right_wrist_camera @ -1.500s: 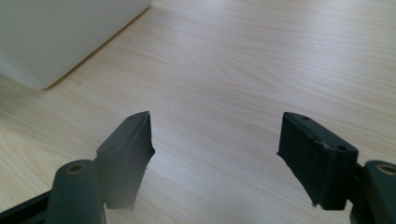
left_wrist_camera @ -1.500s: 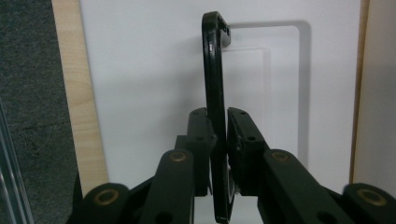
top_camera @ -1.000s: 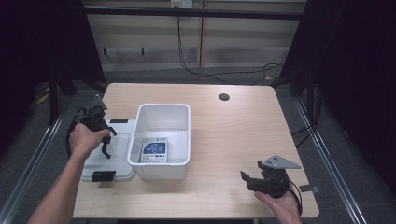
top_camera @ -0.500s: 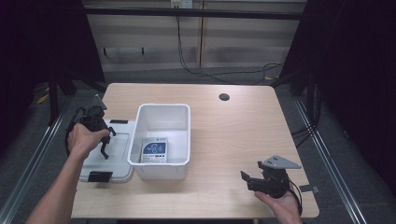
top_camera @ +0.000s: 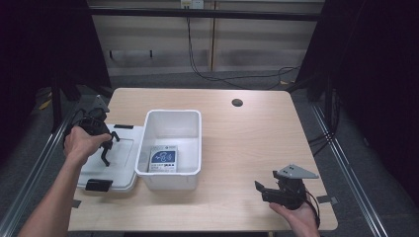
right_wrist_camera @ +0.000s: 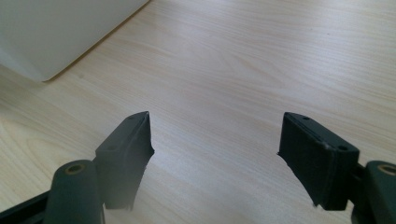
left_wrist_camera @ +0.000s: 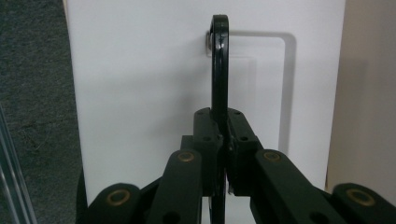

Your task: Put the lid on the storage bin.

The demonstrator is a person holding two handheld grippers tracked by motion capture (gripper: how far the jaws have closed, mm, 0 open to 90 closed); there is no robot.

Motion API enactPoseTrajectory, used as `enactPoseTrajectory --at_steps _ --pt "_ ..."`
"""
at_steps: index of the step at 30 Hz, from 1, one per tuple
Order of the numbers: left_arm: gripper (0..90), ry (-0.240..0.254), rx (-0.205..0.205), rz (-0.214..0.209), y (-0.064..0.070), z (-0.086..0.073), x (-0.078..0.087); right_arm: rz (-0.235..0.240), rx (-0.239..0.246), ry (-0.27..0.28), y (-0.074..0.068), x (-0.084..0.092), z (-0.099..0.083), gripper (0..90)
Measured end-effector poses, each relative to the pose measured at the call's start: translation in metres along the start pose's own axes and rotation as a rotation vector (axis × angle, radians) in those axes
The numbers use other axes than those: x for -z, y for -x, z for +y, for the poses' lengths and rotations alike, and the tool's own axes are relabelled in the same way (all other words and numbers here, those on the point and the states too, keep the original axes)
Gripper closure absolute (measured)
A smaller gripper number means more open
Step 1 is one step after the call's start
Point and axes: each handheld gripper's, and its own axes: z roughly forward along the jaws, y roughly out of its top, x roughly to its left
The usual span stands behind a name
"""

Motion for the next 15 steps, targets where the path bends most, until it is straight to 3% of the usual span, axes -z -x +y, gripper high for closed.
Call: enactPoseTrajectory --at_steps 15 --pt "84.8 -0.014 -0.019 -0.010 -0.006 -0.002 0.014 -0.002 0.003 0.005 0.000 0.001 0.000 24.8"
